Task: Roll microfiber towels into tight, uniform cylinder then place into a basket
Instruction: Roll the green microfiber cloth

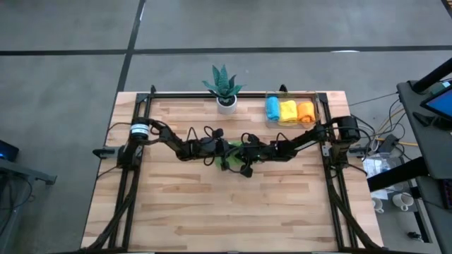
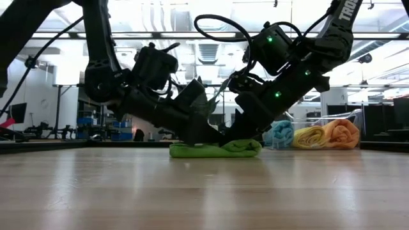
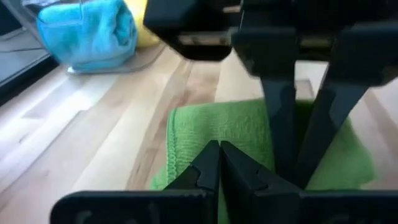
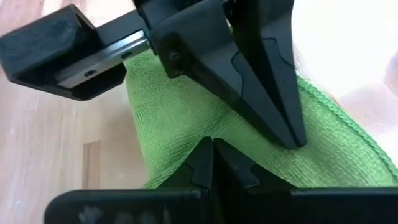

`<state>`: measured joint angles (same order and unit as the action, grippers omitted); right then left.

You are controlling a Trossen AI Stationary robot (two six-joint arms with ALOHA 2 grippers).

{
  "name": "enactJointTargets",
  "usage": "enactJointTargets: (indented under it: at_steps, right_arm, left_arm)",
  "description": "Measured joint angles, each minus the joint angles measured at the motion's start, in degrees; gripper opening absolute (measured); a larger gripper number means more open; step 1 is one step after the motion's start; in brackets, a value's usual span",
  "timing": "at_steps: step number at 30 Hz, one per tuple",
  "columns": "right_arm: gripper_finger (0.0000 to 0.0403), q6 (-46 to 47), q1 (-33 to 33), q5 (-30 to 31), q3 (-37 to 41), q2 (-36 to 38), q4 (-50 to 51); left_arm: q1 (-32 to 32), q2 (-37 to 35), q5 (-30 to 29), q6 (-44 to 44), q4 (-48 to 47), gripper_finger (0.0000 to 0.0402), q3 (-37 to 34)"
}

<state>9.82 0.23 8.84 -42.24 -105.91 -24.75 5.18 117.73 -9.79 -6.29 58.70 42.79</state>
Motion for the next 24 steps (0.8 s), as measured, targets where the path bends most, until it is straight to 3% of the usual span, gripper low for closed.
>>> enactJointTargets:
  at_steps: [7, 24]
  right_arm:
    - [0.0008, 0.00, -0.02, 0.17, -0.02, 0.00, -0.04]
    - [0.0008, 0.44, 0.02, 0.02, 0.00, 1.96, 1.01]
  left_arm:
    - [0.40, 0.00, -3.21, -0.06, -1.64, 0.0000, -0.04]
    - [0.69, 0.24, -2.59, -0.08, -5.29, 0.0000, 0.09]
